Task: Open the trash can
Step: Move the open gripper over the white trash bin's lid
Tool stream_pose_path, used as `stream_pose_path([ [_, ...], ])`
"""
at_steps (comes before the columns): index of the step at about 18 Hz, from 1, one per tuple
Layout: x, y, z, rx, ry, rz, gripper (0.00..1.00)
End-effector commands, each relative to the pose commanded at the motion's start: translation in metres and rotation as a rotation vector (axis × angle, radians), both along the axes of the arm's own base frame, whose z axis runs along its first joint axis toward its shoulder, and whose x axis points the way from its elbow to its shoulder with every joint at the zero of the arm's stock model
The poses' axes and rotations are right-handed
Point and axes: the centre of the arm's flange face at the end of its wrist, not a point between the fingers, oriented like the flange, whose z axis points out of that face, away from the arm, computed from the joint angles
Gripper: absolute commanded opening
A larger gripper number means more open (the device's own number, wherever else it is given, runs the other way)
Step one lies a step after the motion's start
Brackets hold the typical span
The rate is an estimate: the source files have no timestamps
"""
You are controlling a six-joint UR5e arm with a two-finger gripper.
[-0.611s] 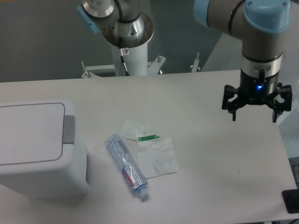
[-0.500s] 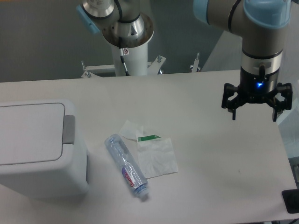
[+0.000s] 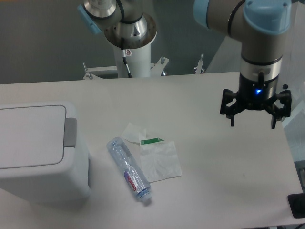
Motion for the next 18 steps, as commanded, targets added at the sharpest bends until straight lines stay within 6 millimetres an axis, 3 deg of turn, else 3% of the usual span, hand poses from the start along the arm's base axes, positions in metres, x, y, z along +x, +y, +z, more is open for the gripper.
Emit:
stream_pose_path([
  [4,0.011,0.002,-0.016,0.012,-0.049,0.011,1.0],
  [6,0.031,0.009,-0.022,0.01,-0.075,0.063,1.0],
  [9,0.06,0.015,-0.015,0.037,-0.098,0.114,1.0],
  [15,0.113,0.06,0.002,0.146,-0.137,0.339,1.0],
  [18,0.131,0.075,0.025,0.224,-0.14,0.437,1.0],
])
